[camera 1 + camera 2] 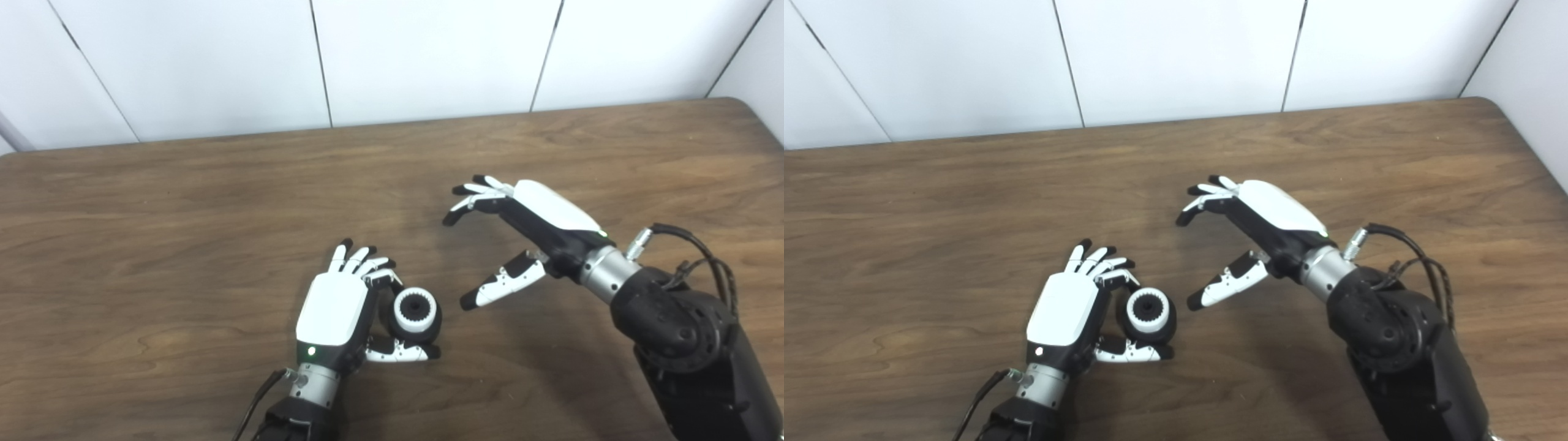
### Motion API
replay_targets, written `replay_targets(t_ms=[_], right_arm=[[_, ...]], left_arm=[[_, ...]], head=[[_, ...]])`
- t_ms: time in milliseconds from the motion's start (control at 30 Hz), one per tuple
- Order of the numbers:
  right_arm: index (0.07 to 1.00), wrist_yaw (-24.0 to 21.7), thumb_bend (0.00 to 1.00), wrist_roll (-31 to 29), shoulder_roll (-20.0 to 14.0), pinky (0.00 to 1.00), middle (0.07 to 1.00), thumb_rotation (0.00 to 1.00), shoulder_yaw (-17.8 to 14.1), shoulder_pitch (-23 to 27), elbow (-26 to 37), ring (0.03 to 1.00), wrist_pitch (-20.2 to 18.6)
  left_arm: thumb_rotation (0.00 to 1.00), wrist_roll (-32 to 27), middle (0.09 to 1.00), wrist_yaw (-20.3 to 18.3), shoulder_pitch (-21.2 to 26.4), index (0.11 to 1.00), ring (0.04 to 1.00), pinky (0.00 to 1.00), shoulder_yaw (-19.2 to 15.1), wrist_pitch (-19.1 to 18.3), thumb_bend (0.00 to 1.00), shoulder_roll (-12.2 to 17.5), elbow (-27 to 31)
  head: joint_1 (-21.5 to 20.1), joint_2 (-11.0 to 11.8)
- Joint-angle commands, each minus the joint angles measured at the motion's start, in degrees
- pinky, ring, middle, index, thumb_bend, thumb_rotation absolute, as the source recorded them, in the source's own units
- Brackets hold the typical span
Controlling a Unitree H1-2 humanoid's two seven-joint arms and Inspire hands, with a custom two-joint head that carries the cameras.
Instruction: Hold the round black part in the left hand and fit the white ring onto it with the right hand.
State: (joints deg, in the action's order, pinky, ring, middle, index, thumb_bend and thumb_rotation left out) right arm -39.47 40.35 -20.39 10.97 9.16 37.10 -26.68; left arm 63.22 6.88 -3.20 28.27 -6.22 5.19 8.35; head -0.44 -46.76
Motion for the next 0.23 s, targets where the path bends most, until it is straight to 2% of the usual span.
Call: replay_targets(t_ms=[0, 167, 200], right_arm=[[0.736, -0.1, 1.00, -0.5, 0.3, 1.00, 0.926, 0.33, -1.0, 1.1, 1.7, 1.000, -0.2], [0.741, 0.1, 1.00, -0.9, 0.8, 1.00, 0.927, 0.34, -1.6, 0.3, 1.6, 1.000, -0.1], [0.742, 0.3, 1.00, -1.0, 0.9, 1.00, 0.929, 0.34, -1.7, 0.2, 1.5, 1.000, -0.1]], left_arm=[[0.07, 0.2, 0.776, -0.6, -0.2, 0.488, 0.900, 1.00, -0.2, -0.6, 0.52, -0.2, 0.2], [0.08, -1.5, 0.788, -2.8, -0.5, 0.494, 0.910, 1.00, -1.2, -1.4, 0.52, -0.5, 1.6], [0.17, -2.0, 0.792, -3.3, -0.7, 0.556, 0.913, 1.00, -1.4, -1.6, 0.71, -0.7, 1.9]], head=[[-0.1, -0.1], [0.2, 0.0], [0.4, 0.0]])
